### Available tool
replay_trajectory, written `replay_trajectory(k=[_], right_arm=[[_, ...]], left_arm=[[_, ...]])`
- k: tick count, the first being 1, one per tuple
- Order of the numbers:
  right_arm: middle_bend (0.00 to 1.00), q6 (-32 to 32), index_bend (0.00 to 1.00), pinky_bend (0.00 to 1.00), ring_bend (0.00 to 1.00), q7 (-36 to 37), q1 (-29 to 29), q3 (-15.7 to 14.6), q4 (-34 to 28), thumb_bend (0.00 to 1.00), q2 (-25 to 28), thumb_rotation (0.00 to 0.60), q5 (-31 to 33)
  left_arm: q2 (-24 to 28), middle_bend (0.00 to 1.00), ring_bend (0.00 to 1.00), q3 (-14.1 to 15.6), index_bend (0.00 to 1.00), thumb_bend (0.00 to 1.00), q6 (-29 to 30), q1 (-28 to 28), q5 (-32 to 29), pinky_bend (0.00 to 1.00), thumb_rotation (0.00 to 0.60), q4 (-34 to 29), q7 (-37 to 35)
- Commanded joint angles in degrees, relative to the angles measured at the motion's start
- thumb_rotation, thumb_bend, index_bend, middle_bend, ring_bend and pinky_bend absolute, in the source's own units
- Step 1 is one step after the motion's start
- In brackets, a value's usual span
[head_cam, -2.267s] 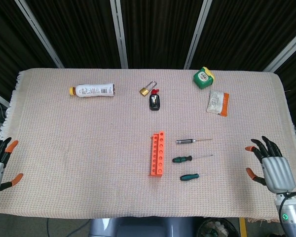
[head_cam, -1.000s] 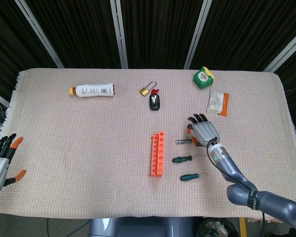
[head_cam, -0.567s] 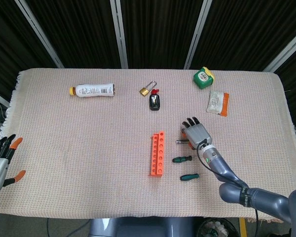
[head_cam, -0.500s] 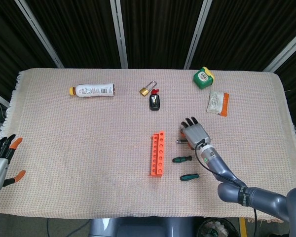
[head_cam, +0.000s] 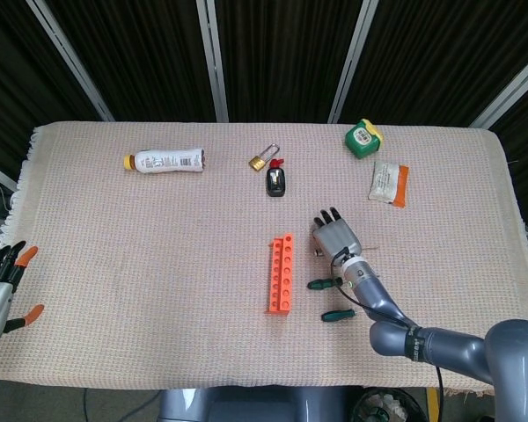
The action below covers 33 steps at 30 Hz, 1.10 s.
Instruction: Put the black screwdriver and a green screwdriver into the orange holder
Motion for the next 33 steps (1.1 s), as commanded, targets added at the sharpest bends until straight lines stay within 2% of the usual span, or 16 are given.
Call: replay_trajectory(k=[1, 9, 23, 29, 33], right_arm=[[0.14, 0.34, 0.46, 0.0, 0.0, -0.71, 0.5, -0.36, -0.5, 0.26, -0.12, 0.6, 1.17], [0.14, 1.34, 0.46, 0.0, 0.0, -1.69, 1.36, -0.76, -1.13, 0.23, -0.38, 0.6, 3.63], [0.15, 1.19, 0.5, 0.0, 0.0, 0.99, 1.41, -1.22, 2.95, 0.23, -2.95, 0.6, 4.2], [0.17, 1.03, 0.52, 0.0, 0.0, 1.09, 1.63, -1.54, 3.77, 0.24, -3.16, 0.6, 4.05], [0.18, 0.71, 0.53, 0.0, 0.0, 0.72, 1.99, -1.78, 4.27, 0.28, -3.3, 0.6, 4.27]], left_arm=[[-0.06, 0.0, 0.0, -0.02, 0.09, 0.19, -0.16, -0.11, -0.01, 0.0, 0.6, 0.09, -0.09], [-0.26, 0.0, 0.0, 0.03, 0.09, 0.19, -0.33, -0.31, 0.17, 0.0, 0.599, 0.24, -0.36], [0.05, 0.0, 0.0, 0.25, 0.08, 0.19, -0.22, -0.1, 0.03, 0.0, 0.6, 0.17, -0.66], [-0.11, 0.0, 0.0, 0.19, 0.08, 0.19, -0.36, -0.31, 0.09, 0.0, 0.6, 0.15, -0.37], [-0.02, 0.0, 0.0, 0.17, 0.08, 0.19, -0.43, -0.36, 0.01, 0.0, 0.599, 0.09, -0.26]])
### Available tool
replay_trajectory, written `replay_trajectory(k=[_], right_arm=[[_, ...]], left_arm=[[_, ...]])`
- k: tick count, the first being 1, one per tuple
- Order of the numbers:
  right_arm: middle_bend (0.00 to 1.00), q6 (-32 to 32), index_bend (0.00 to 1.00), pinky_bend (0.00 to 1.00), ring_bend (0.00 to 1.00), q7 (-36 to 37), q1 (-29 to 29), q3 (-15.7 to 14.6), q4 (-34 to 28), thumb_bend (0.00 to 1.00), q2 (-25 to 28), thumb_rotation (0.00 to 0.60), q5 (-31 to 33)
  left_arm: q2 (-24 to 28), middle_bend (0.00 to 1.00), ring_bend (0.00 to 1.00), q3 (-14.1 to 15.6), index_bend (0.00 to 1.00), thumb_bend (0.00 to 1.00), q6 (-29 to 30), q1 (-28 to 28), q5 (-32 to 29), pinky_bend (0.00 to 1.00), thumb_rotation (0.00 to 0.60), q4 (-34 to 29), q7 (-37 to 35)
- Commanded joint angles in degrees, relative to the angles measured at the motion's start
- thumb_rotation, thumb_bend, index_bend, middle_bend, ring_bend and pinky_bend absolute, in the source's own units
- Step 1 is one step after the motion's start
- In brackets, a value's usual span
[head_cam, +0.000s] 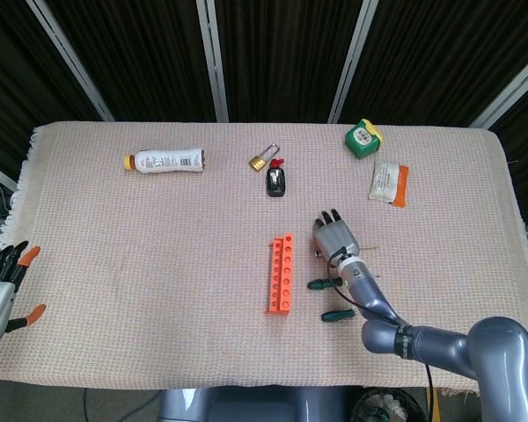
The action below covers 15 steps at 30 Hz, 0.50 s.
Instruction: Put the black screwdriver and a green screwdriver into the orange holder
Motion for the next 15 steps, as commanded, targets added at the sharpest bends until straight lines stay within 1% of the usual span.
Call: replay_trajectory(k=[1, 6, 10, 13, 15], right_arm=[[0.18, -0.2, 0.53, 0.0, 0.0, -0.4, 0.32, -0.2, 0.25, 0.3, -0.07, 0.6, 0.16], [0.2, -0.12, 0.56, 0.0, 0.0, -1.06, 0.81, -0.47, 0.14, 0.4, 0.13, 0.6, -0.03], [0.21, 0.42, 0.57, 0.0, 0.0, -0.07, 0.65, 0.03, -1.08, 0.44, 1.24, 0.6, -0.83], [0.21, 1.04, 0.57, 0.0, 0.0, 2.49, -0.07, 1.27, -3.01, 0.44, 2.76, 0.6, -1.6], [0.22, 0.96, 0.57, 0.0, 0.0, 7.26, -1.56, 2.96, -6.23, 0.44, 5.42, 0.6, -2.84]], left_arm=[[0.04, 0.0, 0.0, -0.03, 0.08, 0.19, 0.03, 0.0, -0.08, 0.0, 0.599, -0.03, 0.09], [0.08, 0.0, 0.0, 0.03, 0.08, 0.19, -0.08, -0.01, -0.15, 0.0, 0.6, -0.1, 0.17], [0.04, 0.0, 0.0, 0.15, 0.08, 0.19, -0.23, -0.01, -0.19, 0.0, 0.6, -0.13, 0.23], [0.01, 0.0, 0.0, 0.14, 0.08, 0.19, -0.31, -0.06, -0.19, 0.0, 0.6, -0.17, 0.12], [0.01, 0.0, 0.0, 0.17, 0.08, 0.19, -0.28, -0.08, -0.07, 0.0, 0.6, -0.2, 0.0]])
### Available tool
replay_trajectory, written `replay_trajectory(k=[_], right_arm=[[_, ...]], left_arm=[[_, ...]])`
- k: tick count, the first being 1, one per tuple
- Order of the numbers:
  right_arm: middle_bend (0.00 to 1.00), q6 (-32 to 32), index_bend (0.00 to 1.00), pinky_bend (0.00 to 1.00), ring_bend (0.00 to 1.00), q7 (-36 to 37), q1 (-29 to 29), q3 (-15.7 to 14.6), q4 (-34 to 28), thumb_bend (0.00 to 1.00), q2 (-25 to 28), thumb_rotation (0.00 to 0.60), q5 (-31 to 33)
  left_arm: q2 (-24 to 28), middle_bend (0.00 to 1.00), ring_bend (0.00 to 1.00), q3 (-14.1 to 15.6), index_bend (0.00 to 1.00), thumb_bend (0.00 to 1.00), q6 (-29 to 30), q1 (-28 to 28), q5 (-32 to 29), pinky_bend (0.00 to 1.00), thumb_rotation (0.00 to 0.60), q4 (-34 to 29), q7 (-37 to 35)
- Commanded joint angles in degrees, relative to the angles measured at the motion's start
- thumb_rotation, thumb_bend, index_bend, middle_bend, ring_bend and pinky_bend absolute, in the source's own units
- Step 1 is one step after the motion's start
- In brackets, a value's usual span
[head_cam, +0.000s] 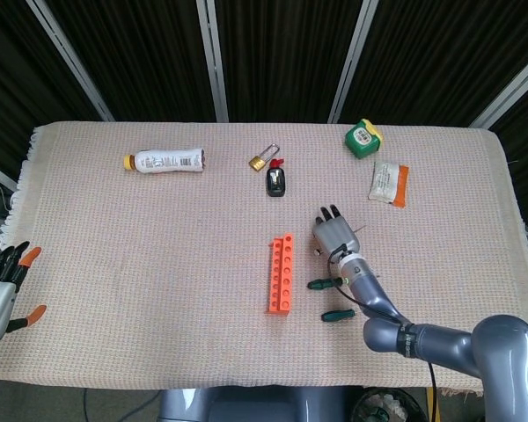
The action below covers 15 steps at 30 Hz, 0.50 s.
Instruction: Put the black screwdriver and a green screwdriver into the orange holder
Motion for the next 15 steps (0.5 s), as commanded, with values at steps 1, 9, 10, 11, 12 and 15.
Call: replay_trajectory(k=[1, 9, 10, 11, 12, 15], right_arm=[[0.22, -0.04, 0.57, 0.0, 0.0, 7.78, -2.47, 2.87, -5.14, 0.44, 4.37, 0.6, -2.27], [0.23, -7.25, 0.58, 0.0, 0.0, 30.59, -8.84, 10.25, -14.84, 0.44, 14.29, 0.6, -4.89], [0.23, -8.03, 0.58, 0.0, 0.0, 32.62, -9.39, 10.91, -15.36, 0.44, 14.97, 0.6, -5.08], [0.23, -9.22, 0.58, 0.0, 0.0, 36.11, -10.4, 12.12, -16.19, 0.44, 16.02, 0.6, -5.25], [0.23, -10.16, 0.58, 0.0, 0.0, 38.53, -11.17, 12.94, -16.77, 0.44, 16.83, 0.6, -5.46], [0.24, -14.12, 0.58, 0.0, 0.0, 48.77, -14.76, 16.24, -18.62, 0.44, 19.71, 0.6, -8.86]], left_arm=[[0.01, 0.0, 0.0, 0.05, 0.08, 0.19, -0.02, -0.03, 0.11, 0.0, 0.6, -0.02, -0.1], [0.22, 0.0, 0.0, 0.53, 0.08, 0.19, -0.49, -0.48, 1.3, 0.0, 0.6, -0.69, -0.37], [0.24, 0.0, 0.0, 0.59, 0.08, 0.19, -0.54, -0.52, 1.44, 0.0, 0.6, -0.77, -0.28], [0.25, 0.0, 0.0, 0.71, 0.08, 0.19, -0.63, -0.62, 1.73, 0.0, 0.6, -0.9, -0.14], [0.27, 0.0, 0.0, 0.8, 0.09, 0.19, -0.71, -0.7, 1.96, 0.0, 0.6, -1.0, 0.0], [0.35, 0.0, 0.0, 0.99, 0.09, 0.19, -0.86, -0.96, 2.57, 0.0, 0.6, -1.55, 0.87]])
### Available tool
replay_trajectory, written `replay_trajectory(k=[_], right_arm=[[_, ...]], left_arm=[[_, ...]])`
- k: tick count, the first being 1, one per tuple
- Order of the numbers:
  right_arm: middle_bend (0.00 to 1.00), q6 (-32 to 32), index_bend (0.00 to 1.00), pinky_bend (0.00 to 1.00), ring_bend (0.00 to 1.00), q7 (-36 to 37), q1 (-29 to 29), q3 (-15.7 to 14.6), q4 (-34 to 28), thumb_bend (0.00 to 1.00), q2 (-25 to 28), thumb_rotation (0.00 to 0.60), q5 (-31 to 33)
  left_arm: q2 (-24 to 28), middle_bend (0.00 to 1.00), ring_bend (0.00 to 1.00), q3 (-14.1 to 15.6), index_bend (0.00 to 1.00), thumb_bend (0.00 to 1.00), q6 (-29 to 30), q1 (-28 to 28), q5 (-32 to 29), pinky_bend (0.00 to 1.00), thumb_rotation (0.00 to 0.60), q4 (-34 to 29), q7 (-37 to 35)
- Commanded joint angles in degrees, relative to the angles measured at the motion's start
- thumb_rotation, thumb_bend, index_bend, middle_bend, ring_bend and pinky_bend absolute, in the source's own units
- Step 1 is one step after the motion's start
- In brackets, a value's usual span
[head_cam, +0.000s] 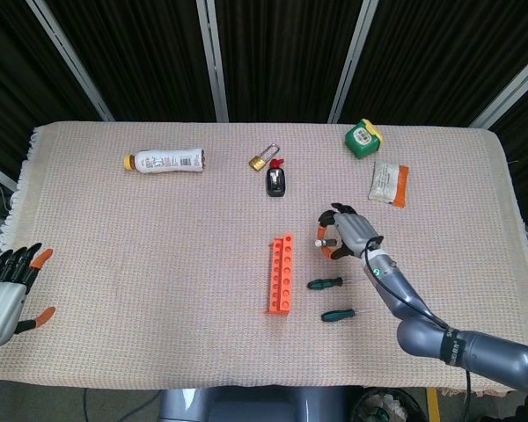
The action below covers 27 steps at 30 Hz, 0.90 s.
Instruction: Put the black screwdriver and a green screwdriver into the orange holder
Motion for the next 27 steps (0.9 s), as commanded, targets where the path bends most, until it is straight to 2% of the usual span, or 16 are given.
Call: replay_trajectory(k=[1, 9, 13, 19, 27], right_arm=[[0.24, -7.27, 0.58, 0.0, 0.0, 16.08, -6.64, 6.61, -4.66, 0.44, 6.05, 0.6, -5.29], [0.25, -14.38, 0.59, 0.0, 0.0, 41.57, -16.48, 16.5, -9.12, 0.44, 9.24, 0.6, -16.76], [0.25, -15.3, 0.59, 0.0, 0.0, 49.9, -19.62, 19.15, -10.81, 0.44, 9.42, 0.6, -23.85], [0.25, -14.22, 0.59, 0.0, 0.0, 57.78, -21.45, 19.62, -11.97, 0.44, 9.72, 0.6, -31.84], [0.25, -10.0, 0.59, 0.0, 0.0, 66.92, -20.97, 16.85, -12.64, 0.44, 10.93, 0.6, -40.6]], left_arm=[[0.05, 0.0, 0.0, 0.13, 0.09, 0.19, -0.16, -0.26, 0.39, 0.0, 0.6, -0.51, 0.78], [0.7, 0.0, 0.0, 0.02, 0.09, 0.19, 0.14, -1.08, 2.11, 0.0, 0.6, -3.16, 2.97], [0.99, 0.0, 0.0, 0.13, 0.09, 0.19, -0.25, -1.31, 2.18, 0.0, 0.6, -3.99, 3.09], [1.27, 0.0, 0.0, 0.23, 0.09, 0.19, -0.68, -1.44, 1.83, 0.0, 0.6, -4.59, 3.71], [1.37, 0.0, 0.0, 0.19, 0.09, 0.19, -0.57, -1.38, 1.42, 0.0, 0.6, -5.1, 4.51]])
